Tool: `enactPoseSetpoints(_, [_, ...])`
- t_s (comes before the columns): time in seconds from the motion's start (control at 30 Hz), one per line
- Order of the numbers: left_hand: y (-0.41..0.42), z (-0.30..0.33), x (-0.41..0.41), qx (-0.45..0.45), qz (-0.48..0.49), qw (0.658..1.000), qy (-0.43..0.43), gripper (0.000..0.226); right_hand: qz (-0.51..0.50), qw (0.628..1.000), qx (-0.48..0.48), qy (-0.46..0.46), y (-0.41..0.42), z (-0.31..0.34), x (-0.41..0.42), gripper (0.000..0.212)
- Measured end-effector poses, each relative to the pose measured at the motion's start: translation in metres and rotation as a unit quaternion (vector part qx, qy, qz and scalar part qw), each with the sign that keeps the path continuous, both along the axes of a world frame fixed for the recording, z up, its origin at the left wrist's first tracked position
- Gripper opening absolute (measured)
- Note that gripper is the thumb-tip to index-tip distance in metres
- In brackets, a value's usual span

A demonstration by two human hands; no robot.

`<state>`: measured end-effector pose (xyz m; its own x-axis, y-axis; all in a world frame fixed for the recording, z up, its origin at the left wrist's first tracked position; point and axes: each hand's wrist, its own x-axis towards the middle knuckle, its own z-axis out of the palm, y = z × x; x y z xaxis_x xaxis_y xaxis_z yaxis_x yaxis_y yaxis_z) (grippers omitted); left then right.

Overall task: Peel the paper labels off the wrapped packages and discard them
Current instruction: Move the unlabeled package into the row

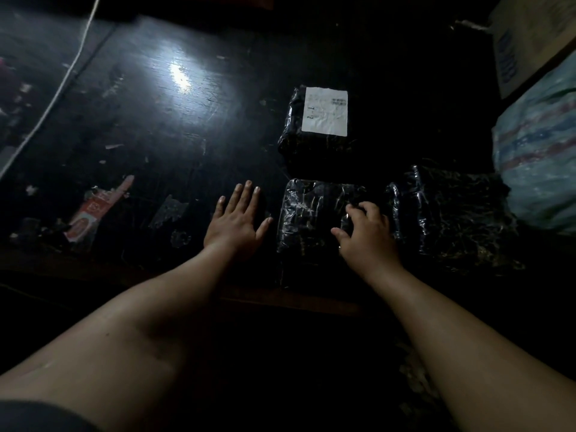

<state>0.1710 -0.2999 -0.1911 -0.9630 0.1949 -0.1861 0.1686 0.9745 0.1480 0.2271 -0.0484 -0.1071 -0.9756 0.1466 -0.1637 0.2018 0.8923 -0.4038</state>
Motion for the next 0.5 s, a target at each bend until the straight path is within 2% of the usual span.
enactPoseSetpoints(0.3, [0.001,0.015,-0.007,0.007,0.008,0.999,-0.051,0.076,0.064,0.989,0.084,-0.104,0.001,0.039,-0.027,0.052])
enactPoseSetpoints(0.4, [0.003,0.027,-0.014,0.036,0.015,0.999,-0.034,0.072,0.099,0.973,0.138,-0.153,0.005,0.055,-0.057,0.046])
enactPoseSetpoints(0.5, [0.008,0.044,-0.037,0.034,0.011,0.999,0.003,0.065,0.101,0.976,0.118,-0.151,0.009,0.068,-0.092,0.047])
